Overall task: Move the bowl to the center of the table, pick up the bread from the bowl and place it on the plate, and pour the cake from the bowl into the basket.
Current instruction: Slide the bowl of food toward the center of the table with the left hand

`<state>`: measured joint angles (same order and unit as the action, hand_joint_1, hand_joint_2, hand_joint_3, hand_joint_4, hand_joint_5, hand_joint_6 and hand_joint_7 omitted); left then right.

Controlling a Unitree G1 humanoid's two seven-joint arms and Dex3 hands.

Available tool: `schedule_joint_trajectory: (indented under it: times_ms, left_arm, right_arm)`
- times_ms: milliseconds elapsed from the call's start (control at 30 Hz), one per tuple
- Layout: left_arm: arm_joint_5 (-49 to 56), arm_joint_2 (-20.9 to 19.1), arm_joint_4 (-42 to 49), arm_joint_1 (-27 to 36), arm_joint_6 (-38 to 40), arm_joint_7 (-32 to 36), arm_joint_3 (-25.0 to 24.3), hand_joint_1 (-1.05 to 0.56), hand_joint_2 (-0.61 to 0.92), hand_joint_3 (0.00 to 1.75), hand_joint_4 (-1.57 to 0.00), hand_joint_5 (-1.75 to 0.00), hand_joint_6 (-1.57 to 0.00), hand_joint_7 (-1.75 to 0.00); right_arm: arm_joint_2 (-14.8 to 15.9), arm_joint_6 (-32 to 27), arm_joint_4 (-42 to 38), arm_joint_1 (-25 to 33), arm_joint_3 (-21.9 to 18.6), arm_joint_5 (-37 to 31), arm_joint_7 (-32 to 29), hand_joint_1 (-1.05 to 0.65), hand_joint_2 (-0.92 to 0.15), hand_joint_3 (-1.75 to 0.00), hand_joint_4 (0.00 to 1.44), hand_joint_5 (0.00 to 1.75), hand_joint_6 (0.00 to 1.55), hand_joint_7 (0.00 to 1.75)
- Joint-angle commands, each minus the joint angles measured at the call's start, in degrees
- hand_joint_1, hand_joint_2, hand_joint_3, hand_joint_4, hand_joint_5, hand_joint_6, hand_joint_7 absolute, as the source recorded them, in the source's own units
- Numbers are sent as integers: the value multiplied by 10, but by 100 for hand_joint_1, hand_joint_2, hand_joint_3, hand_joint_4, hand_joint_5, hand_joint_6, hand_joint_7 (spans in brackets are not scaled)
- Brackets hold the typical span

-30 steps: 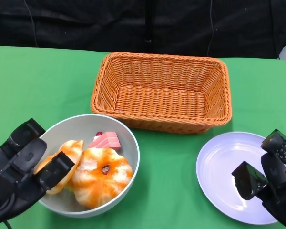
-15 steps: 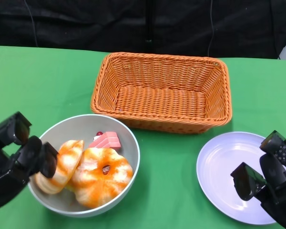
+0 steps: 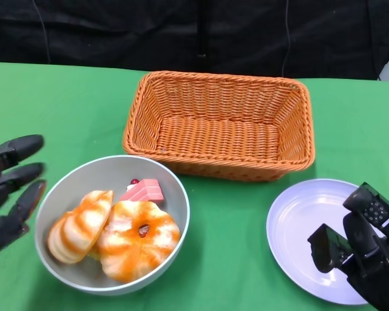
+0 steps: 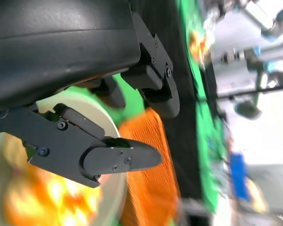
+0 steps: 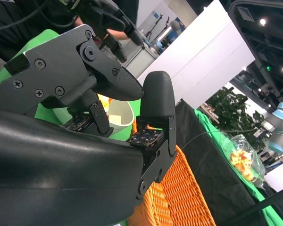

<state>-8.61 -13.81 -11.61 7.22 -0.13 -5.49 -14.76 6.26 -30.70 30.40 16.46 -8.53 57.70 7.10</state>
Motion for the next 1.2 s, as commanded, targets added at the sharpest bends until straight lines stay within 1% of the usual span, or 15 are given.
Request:
schedule_joint_trajectory:
  times_ms: [33, 167, 200, 233, 300, 367, 567, 733, 800, 867, 967, 1033, 1100, 1200]
  left_arm:
    - [50, -10, 28, -7, -36, 20, 2, -81, 92, 62, -15, -16, -45, -1]
    - [60, -4, 36, -10, -48, 19, 0, -82, 92, 63, -15, -14, -45, 0]
    - [88, -15, 39, -18, -10, 31, 5, -82, 92, 63, -15, -14, -45, 0]
    - [111, -23, 41, -24, 19, 39, 9, -90, 92, 70, -6, -6, -29, 0]
    - [139, -32, 44, -34, 58, 43, 15, -95, 92, 76, -1, -1, -19, 0]
    - [147, -35, 46, -39, 72, 36, 19, -95, 92, 78, 0, 0, -15, 0]
    - [146, -40, 73, -62, 88, 16, 35, -97, 92, 78, 0, 0, -9, 0]
    - [131, -39, 103, -84, 86, 1, 37, -94, 92, 79, 0, 0, -5, 0]
    - [83, -21, 133, -101, 76, -20, 24, -93, 92, 79, 0, 0, -3, 0]
    - [52, -12, 156, -113, 71, -34, 20, -93, 92, 79, 0, 0, -1, 0]
    - [41, -10, 171, -117, 74, -40, 26, -93, 92, 81, 0, 0, 0, 0]
    - [39, -6, 176, -117, 84, -40, 32, -97, 92, 81, 0, 0, 0, 0]
    - [39, -3, 181, -116, 86, -38, 36, -98, 92, 81, 0, 0, 0, 0]
    - [30, 15, 200, -121, 107, -21, 29, -94, 92, 86, 0, 0, 0, 0]
  right_arm:
    - [-4, 9, -7, -5, 1, -6, 8, -18, -70, -105, 76, 175, 59, 170]
    - [-5, 9, -8, -5, 0, -8, 10, -18, -70, -105, 76, 175, 59, 170]
    - [-8, 11, -18, -12, 2, -11, 14, -18, -70, -105, 76, 175, 59, 171]
    - [-11, 13, -26, -17, 3, -13, 17, -18, -69, -105, 77, 175, 60, 171]
    - [-15, 14, -41, -25, 4, -14, 22, -17, -69, -105, 77, 175, 60, 171]
    - [-17, 16, -50, -30, 4, -17, 27, -17, -68, -106, 78, 175, 61, 171]
    - [-23, 18, -78, -51, 5, -34, 37, -16, -66, -107, 79, 175, 64, 168]
    - [-26, 24, -97, -65, 6, -46, 45, -16, -66, -109, 79, 175, 65, 166]
    - [-30, 30, -103, -69, 8, -56, 50, -15, -67, -109, 79, 175, 65, 166]
    - [-33, 34, -107, -71, 10, -63, 53, -15, -67, -108, 78, 175, 65, 165]
    - [-38, 35, -110, -72, 12, -69, 55, -14, -68, -107, 78, 175, 65, 165]
    - [-42, 37, -112, -72, 13, -72, 58, -14, -69, -106, 78, 175, 65, 165]
    - [-44, 38, -112, -72, 13, -76, 61, -14, -70, -106, 78, 175, 65, 165]
    - [-45, 38, -118, -74, 10, -79, 68, -15, -72, -102, 77, 175, 65, 165]
